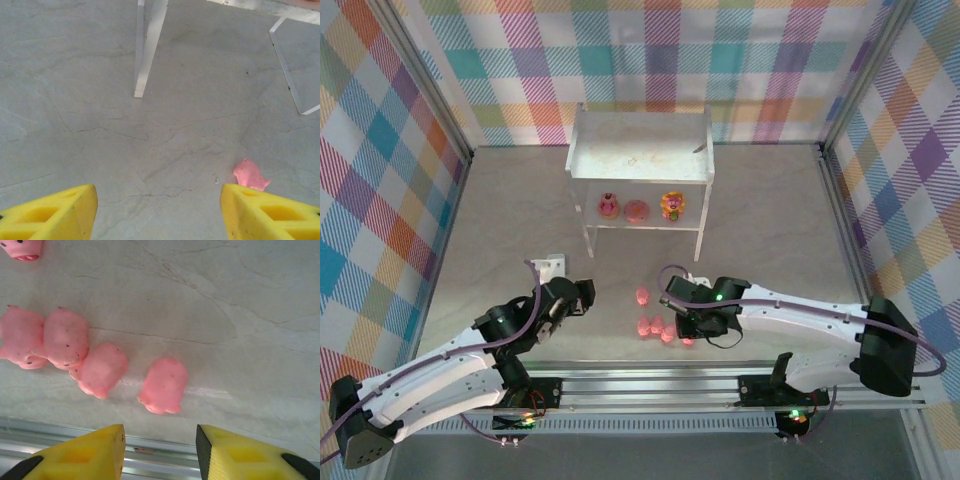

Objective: Place and organize the plastic toys onto the shelf

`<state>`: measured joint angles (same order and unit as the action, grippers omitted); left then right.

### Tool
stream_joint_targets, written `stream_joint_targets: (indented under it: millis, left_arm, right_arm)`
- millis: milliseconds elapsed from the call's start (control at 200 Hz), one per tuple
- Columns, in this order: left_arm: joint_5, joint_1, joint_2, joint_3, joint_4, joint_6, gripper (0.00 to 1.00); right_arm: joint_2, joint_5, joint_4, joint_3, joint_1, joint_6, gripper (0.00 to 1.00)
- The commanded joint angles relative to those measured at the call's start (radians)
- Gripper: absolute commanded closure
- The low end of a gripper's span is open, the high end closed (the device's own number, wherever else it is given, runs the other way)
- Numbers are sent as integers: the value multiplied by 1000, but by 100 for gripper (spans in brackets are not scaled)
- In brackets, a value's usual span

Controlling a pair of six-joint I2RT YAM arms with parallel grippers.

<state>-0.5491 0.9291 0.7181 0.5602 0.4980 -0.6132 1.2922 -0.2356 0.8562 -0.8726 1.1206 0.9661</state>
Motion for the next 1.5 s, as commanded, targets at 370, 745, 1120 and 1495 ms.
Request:
stream_joint_targets:
  millis: [370,745,1120,1495]
  left_arm:
    - [-40,-1,-32,-34,8,30,31]
    - [-23,-37,-65,-40,17,50,31]
    - [-8,-64,-71,-48,19,56,31]
    - [3,-85,-81,-54,25,66,31]
  right_arm:
    - [106,101,-56,58,6,133,54]
    - [158,107,-85,60,-10,133,54]
    - [169,114,-99,77,-42,115,59]
    - [191,127,-126,87,-54,95,67]
